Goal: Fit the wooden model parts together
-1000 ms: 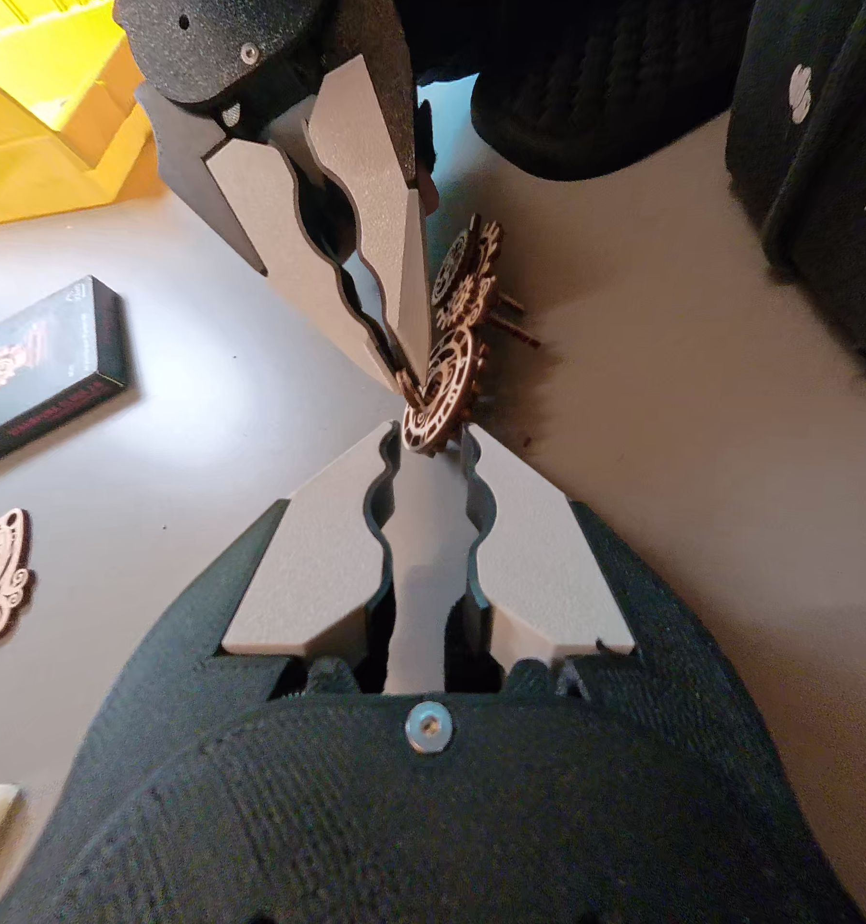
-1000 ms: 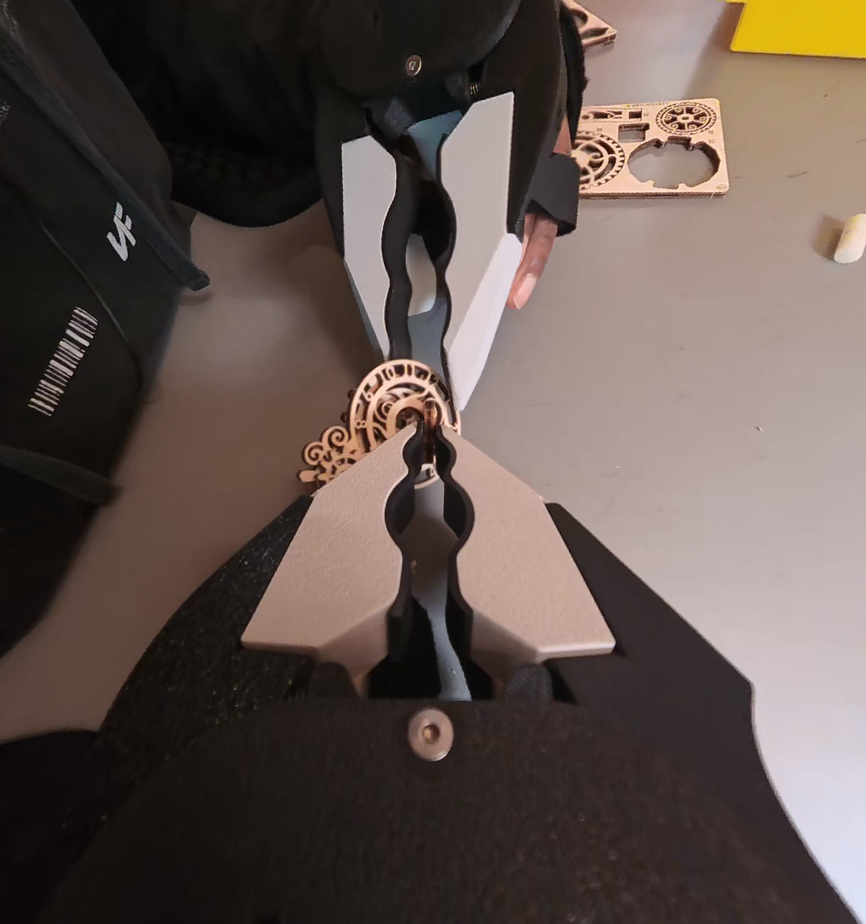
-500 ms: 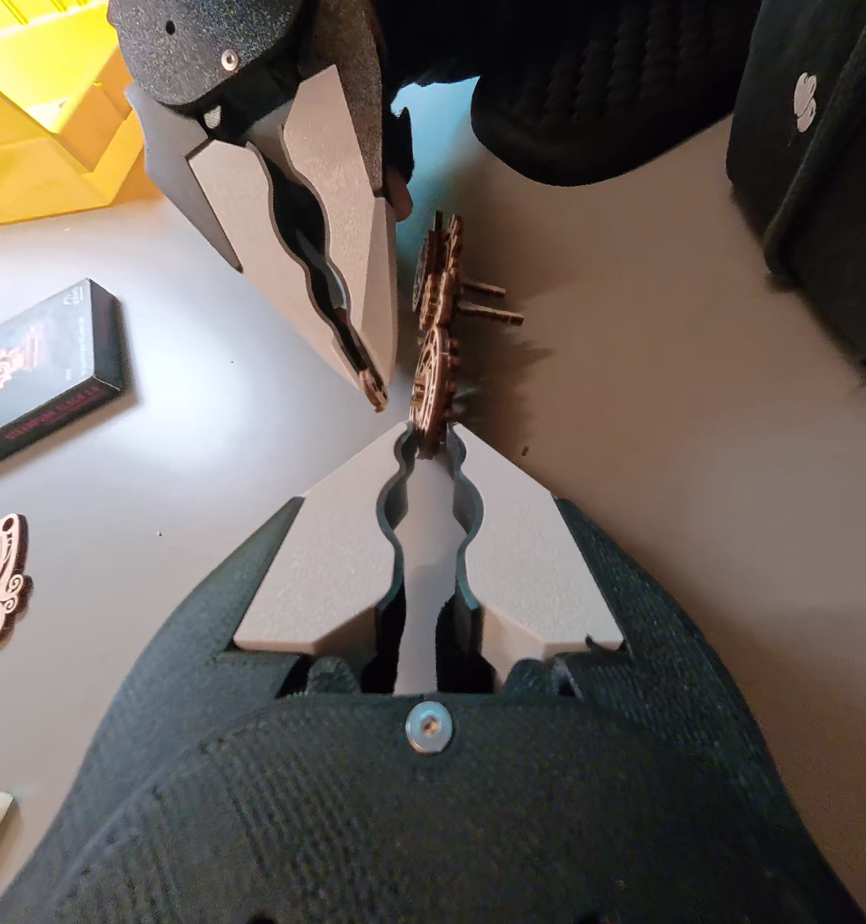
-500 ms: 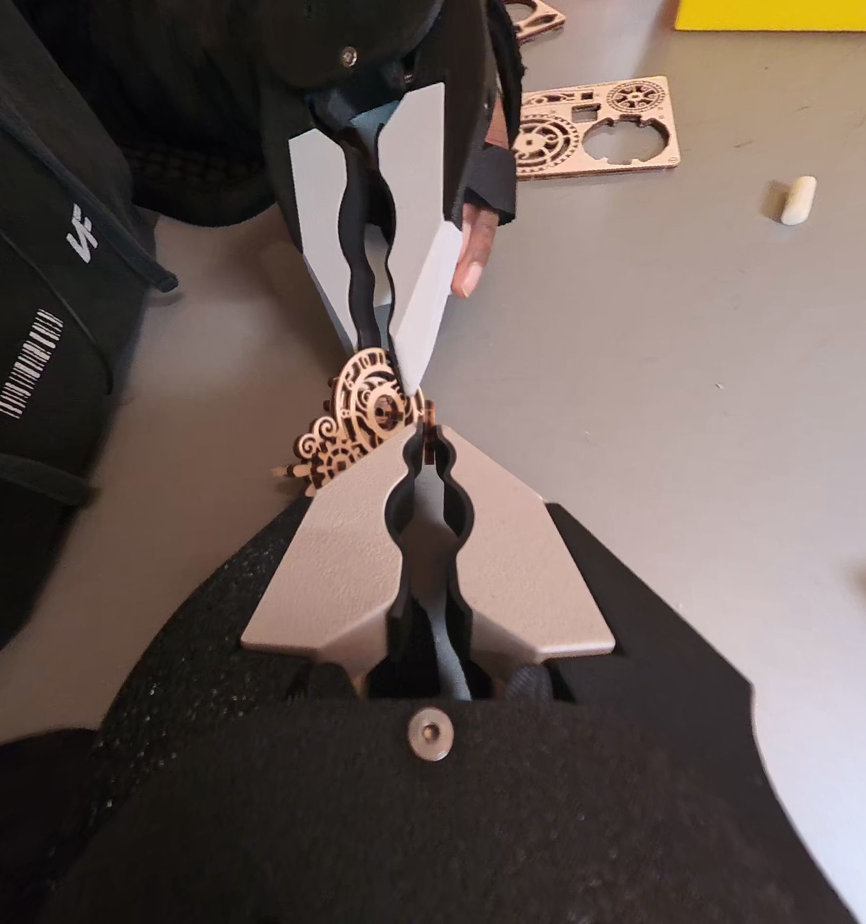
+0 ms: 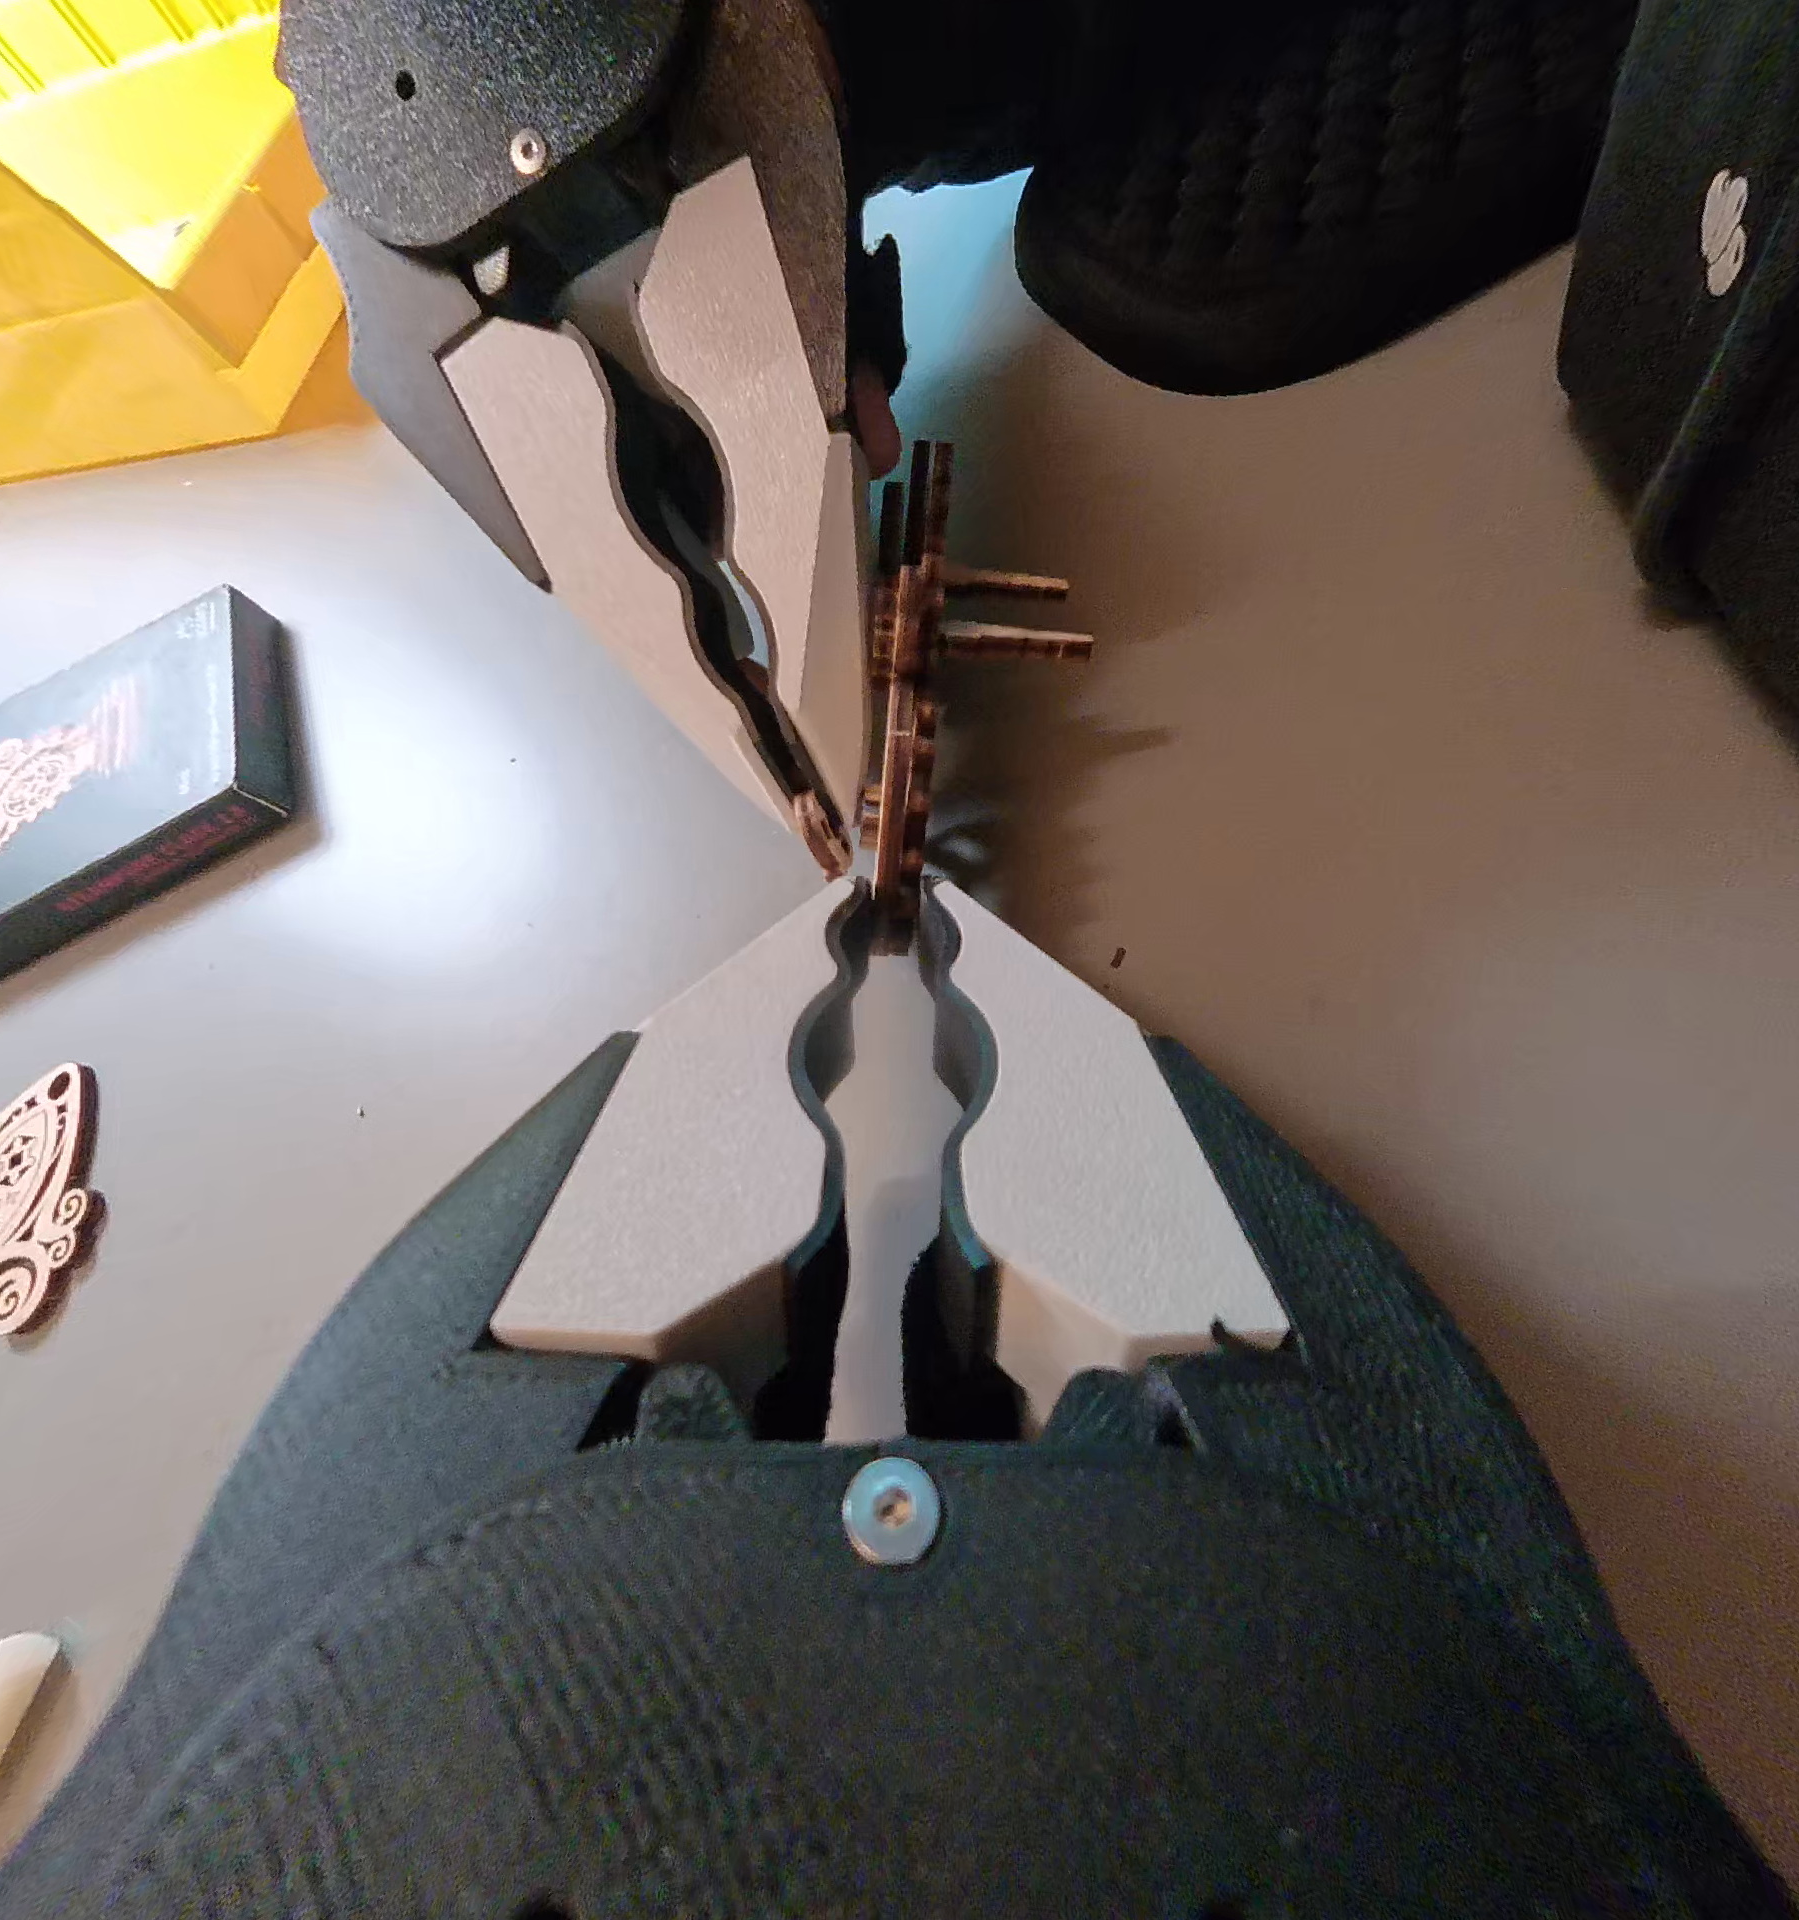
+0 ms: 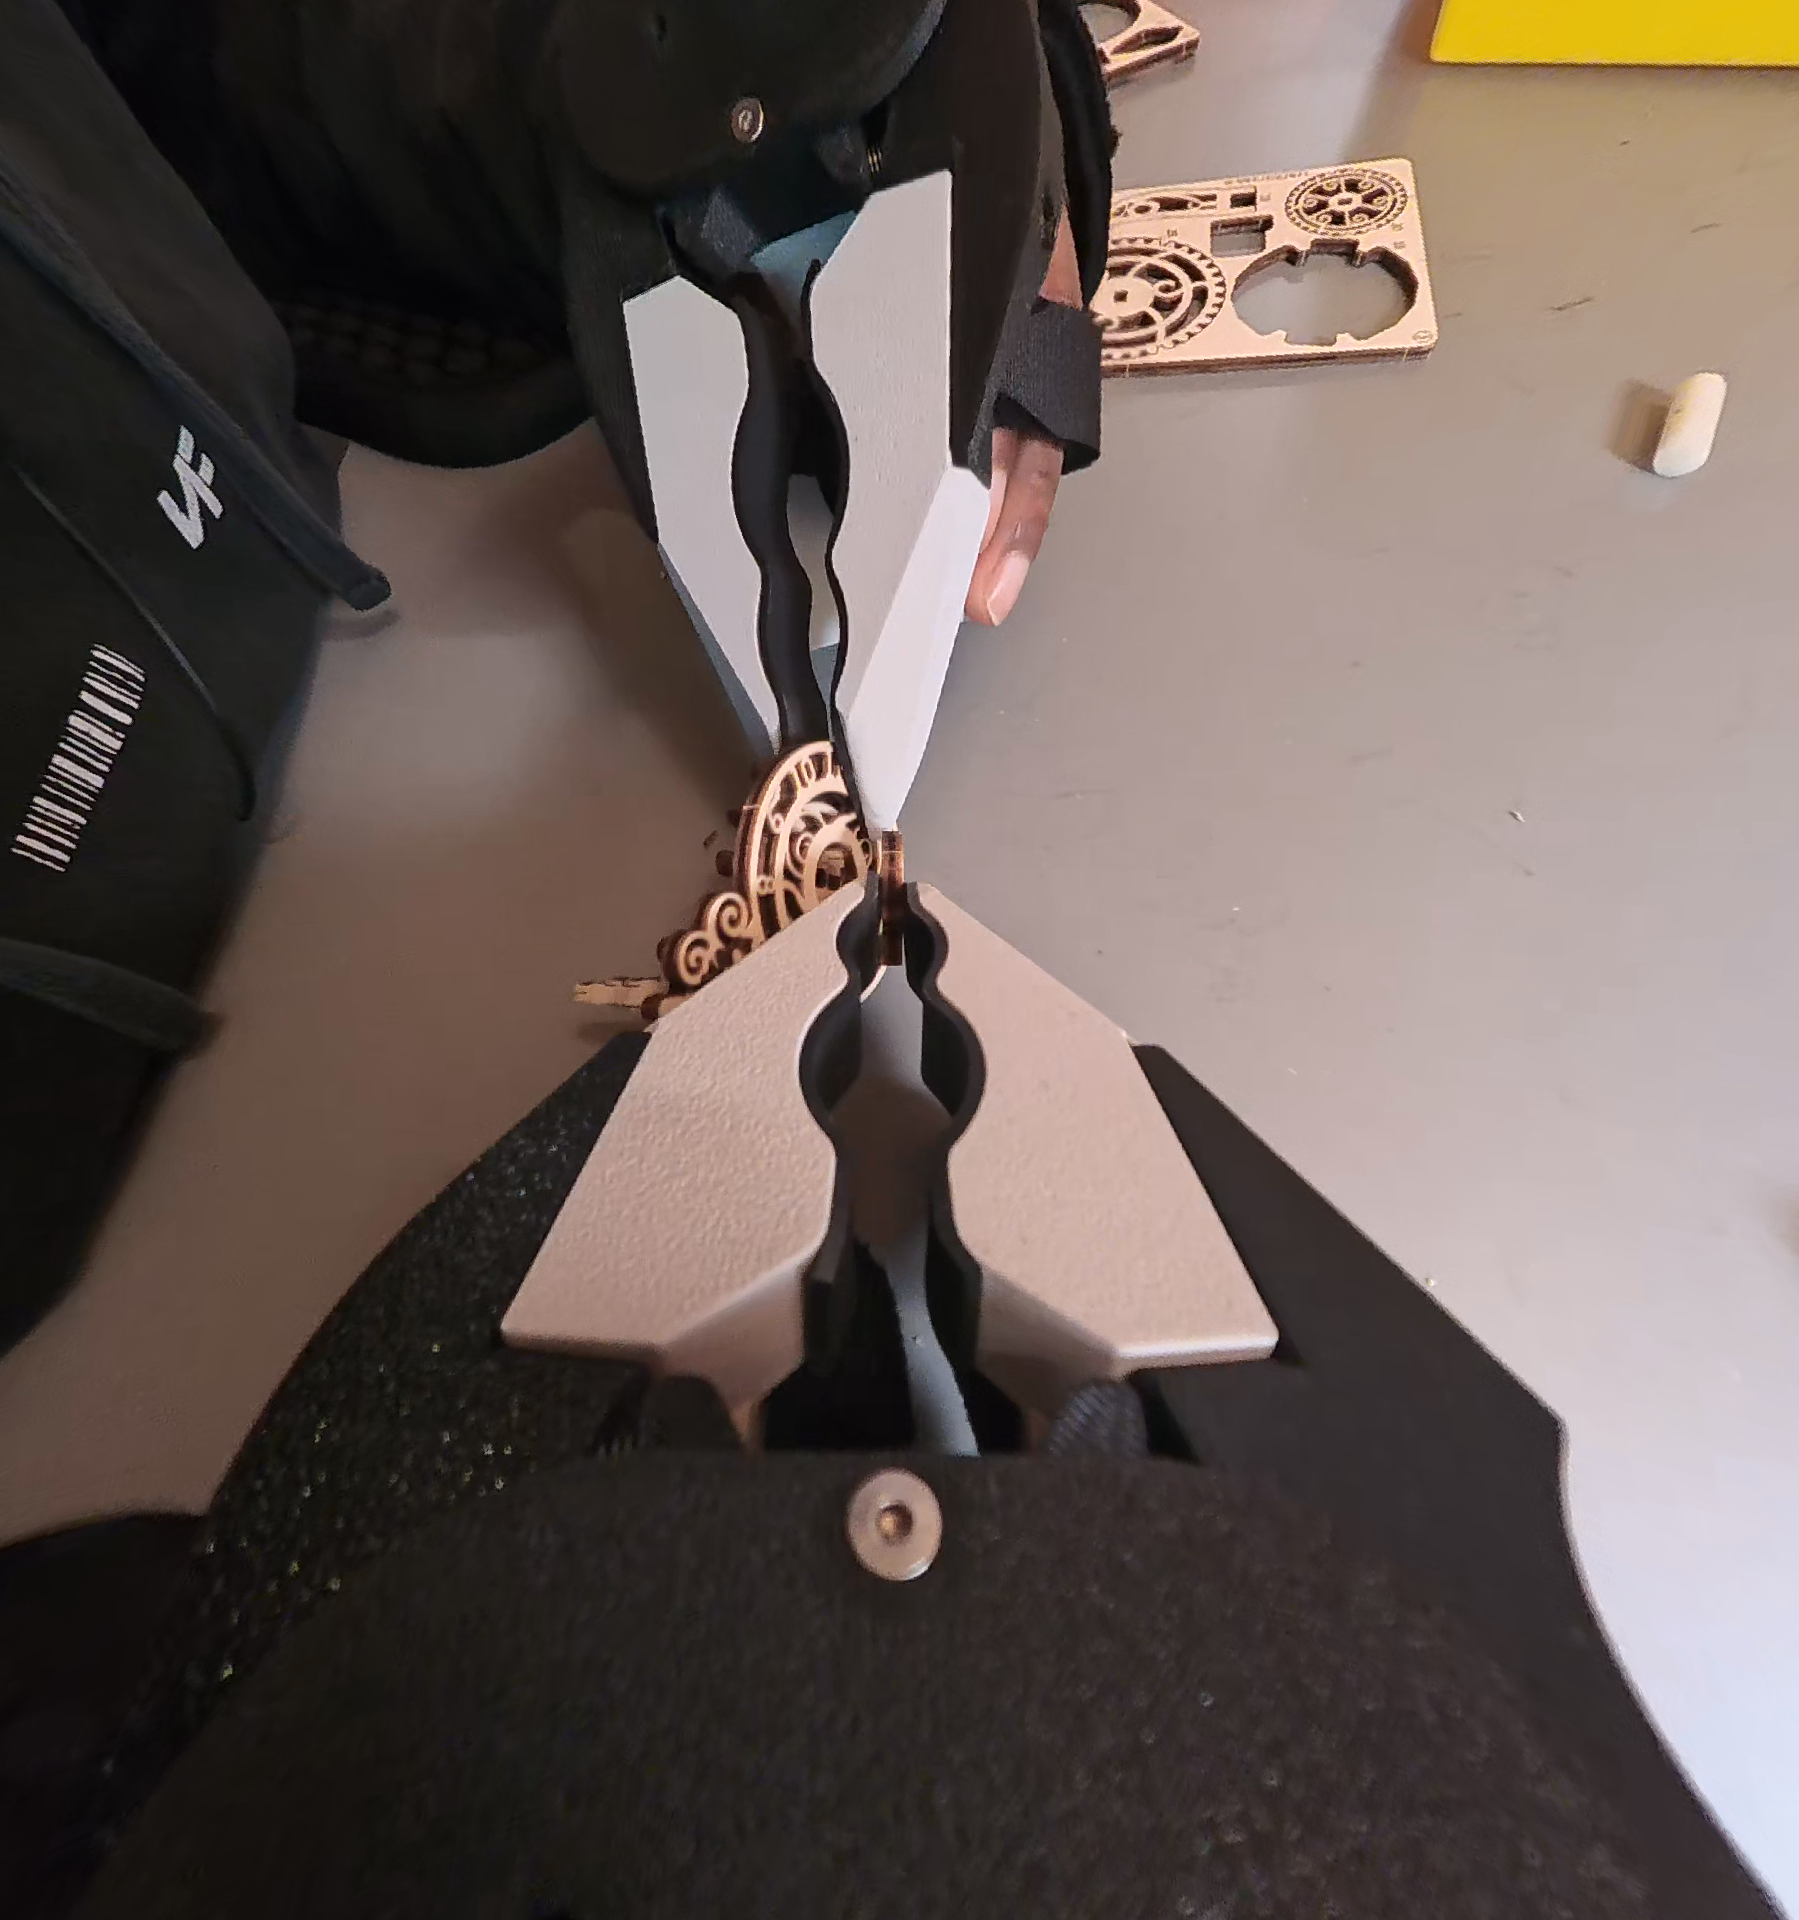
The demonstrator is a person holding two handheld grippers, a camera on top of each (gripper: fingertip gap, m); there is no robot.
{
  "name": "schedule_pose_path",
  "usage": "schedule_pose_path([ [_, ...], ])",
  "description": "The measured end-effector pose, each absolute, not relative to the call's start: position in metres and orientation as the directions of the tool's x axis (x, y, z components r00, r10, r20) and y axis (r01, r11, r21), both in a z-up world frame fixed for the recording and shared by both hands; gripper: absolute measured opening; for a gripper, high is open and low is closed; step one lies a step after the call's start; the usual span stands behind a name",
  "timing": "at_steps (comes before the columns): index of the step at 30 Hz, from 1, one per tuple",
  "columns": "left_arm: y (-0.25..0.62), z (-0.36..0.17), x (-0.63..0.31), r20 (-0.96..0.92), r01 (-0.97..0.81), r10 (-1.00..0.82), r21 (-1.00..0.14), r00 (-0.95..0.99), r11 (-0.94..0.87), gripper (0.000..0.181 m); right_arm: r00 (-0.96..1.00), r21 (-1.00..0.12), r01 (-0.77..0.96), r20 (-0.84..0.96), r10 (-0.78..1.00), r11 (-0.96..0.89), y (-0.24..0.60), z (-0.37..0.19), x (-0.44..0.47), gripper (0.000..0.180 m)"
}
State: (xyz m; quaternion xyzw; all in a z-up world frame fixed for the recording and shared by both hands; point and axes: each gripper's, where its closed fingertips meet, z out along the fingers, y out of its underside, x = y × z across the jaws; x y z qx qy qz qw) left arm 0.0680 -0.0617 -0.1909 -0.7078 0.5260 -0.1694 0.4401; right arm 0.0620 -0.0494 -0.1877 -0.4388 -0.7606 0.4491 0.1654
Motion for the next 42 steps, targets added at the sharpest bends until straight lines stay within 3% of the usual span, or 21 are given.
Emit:
schedule_pose_path([
  [1, -0.061, -0.191, 0.068, -0.216, -0.591, -0.895, -0.804, 0.391, -0.064, 0.007, -0.562, -0.825, 0.524, -0.146, 0.814, 0.213, -0.049, -0.188, 0.062, 0.001],
  [18, -0.061, -0.190, 0.068, -0.128, -0.540, -0.894, -0.830, 0.429, -0.140, 0.008, -0.689, -0.769, 0.573, -0.264, 0.675, 0.284, -0.052, -0.189, 0.066, 0.001],
  [42, -0.067, -0.189, 0.079, -0.044, -0.503, -0.916, -0.846, 0.399, -0.179, 0.007, -0.729, -0.779, 0.596, -0.425, 0.536, 0.193, -0.060, -0.177, 0.078, 0.010],
])
